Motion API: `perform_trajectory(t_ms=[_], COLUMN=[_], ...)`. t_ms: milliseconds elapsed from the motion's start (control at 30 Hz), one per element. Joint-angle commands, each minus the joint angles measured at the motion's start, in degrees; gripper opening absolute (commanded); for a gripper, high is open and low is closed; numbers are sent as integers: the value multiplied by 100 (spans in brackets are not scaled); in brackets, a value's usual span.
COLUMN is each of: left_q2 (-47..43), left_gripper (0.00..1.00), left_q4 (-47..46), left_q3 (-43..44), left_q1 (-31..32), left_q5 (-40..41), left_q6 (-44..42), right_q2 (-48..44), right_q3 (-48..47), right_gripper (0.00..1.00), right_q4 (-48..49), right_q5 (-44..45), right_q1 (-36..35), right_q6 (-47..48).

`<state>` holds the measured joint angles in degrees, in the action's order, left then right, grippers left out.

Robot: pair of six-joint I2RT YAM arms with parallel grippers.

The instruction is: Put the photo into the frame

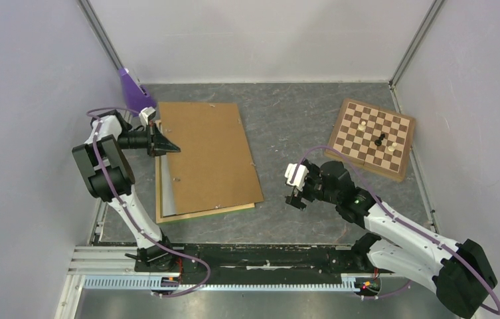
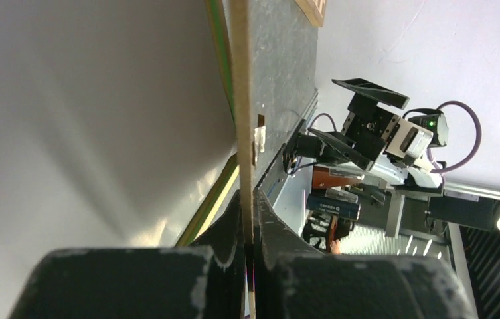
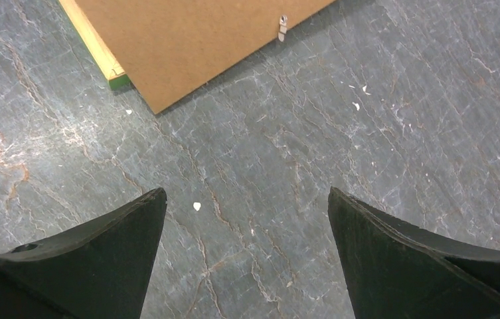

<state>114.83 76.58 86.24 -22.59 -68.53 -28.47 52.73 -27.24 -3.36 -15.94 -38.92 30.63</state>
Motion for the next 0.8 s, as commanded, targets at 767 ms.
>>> perform_trajectory(t_ms=[767], left_q2=[-142], left_gripper=[2], left_q4=[353], left_q3=[312], left_q1=[-624], left_q5=[1413], left_q6=[-693], right_q2=[1651], right_q3=[-1467], right_gripper=[89], right_q4=[947], right_q5=[1559], right_q1=[-888], right_q6=[-350])
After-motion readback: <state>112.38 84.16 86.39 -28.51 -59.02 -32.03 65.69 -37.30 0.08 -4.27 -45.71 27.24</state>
